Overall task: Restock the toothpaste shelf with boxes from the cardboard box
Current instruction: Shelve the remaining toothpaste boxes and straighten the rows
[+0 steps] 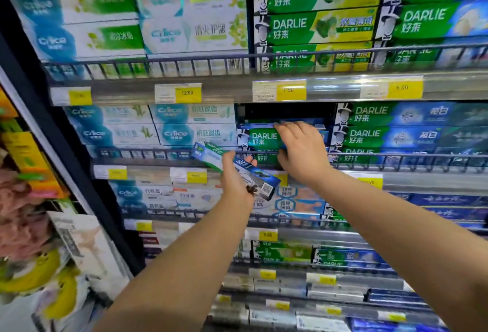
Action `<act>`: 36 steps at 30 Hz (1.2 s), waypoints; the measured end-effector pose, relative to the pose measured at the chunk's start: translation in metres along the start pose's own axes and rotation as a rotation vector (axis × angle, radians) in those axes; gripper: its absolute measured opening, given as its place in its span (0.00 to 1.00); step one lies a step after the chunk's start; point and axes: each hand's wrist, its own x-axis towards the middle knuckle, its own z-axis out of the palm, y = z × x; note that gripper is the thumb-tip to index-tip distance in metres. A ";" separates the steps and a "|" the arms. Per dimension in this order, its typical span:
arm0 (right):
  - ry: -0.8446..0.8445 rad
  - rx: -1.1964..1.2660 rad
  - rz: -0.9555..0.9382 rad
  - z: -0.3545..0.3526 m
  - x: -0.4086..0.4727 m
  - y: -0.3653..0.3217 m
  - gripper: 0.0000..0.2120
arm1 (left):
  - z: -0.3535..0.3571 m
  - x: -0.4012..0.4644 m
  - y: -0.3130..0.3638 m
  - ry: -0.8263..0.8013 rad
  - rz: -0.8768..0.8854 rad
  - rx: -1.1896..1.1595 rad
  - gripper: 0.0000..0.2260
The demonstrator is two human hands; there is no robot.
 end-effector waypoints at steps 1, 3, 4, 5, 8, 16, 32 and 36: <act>0.007 0.000 0.007 0.000 -0.001 -0.001 0.27 | 0.001 0.000 0.000 0.015 -0.002 0.012 0.11; -0.004 -0.008 0.020 -0.001 -0.001 -0.002 0.26 | 0.000 0.002 0.000 0.032 -0.001 0.008 0.14; -0.007 -0.014 0.024 -0.002 -0.001 -0.002 0.25 | -0.001 0.003 -0.001 0.027 0.000 -0.002 0.15; -0.007 -0.017 0.028 -0.002 -0.001 -0.001 0.25 | -0.001 0.003 0.000 0.025 0.003 -0.007 0.17; -0.001 -0.004 0.034 -0.003 -0.002 0.003 0.25 | 0.001 0.002 0.001 0.019 0.008 -0.008 0.32; 0.014 0.497 0.063 -0.029 -0.024 0.001 0.24 | 0.019 -0.006 0.010 0.131 -0.019 -0.015 0.36; 0.131 0.858 0.455 -0.062 -0.066 0.025 0.17 | 0.016 -0.029 0.027 -0.059 0.393 0.414 0.16; 0.173 0.915 0.548 -0.064 -0.063 0.038 0.17 | 0.012 -0.024 0.029 0.003 0.501 0.625 0.17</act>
